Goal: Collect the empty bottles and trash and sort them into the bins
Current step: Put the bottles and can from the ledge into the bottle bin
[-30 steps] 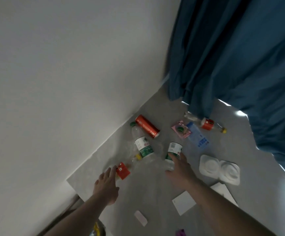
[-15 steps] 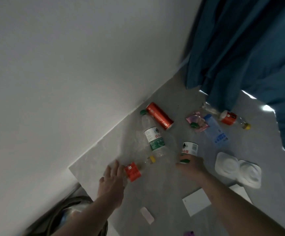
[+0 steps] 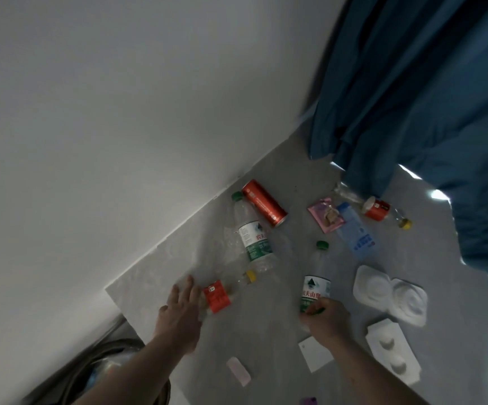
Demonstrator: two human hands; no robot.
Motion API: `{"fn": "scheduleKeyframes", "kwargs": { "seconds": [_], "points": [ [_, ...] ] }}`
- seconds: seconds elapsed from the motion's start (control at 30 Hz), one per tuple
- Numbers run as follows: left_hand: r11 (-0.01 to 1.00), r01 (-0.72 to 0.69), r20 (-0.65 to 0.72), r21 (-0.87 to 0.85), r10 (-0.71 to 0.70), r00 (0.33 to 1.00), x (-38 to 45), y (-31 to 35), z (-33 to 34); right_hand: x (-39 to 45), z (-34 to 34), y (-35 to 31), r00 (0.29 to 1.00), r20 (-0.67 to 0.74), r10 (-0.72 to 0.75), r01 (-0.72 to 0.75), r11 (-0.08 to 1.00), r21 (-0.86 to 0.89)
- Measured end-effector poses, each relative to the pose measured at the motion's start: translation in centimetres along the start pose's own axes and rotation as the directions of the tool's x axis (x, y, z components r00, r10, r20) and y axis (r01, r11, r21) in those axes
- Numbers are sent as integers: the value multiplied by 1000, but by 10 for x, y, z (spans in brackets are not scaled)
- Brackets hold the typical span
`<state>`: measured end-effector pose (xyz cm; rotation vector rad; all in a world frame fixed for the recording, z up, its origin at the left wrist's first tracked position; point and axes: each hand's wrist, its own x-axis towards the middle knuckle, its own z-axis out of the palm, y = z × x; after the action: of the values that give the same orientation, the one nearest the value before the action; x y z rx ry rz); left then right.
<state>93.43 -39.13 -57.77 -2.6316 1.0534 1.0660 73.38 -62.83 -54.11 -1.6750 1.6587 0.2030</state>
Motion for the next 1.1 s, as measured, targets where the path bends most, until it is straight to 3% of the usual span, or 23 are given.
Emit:
{"fn": "scheduleKeyframes", "kwargs": {
  "seconds": [0.17, 0.33, 0.5, 0.7, 0.87, 1.1],
  "points": [
    [998, 15, 98, -69, -8, 995, -14, -1, -22, -54, -32, 16, 1000, 14, -3, 1, 992, 129],
    [956, 89, -9, -279, -95, 995, -106, 8, -33, -143, -78, 48, 998, 63, 3, -16, 978, 206],
    [819, 101, 32, -565, -101, 994, -232, 32, -38, -240, -129, 88, 994, 107, 24, -56, 951, 304],
    [715, 72, -55, -695, -153, 987, -367, 77, -39, -318, -170, 148, 979, 201, -41, -21, 955, 297],
    [531, 32, -112, -847, -237, 965, -462, 117, -18, -365, -205, 189, 952, 259, -162, 67, 937, 343],
    [426, -5, -175, -905, -362, 916, -563, 147, 15, -408, -226, 213, 895, 310, -321, 172, 889, 424]
  ]
}}
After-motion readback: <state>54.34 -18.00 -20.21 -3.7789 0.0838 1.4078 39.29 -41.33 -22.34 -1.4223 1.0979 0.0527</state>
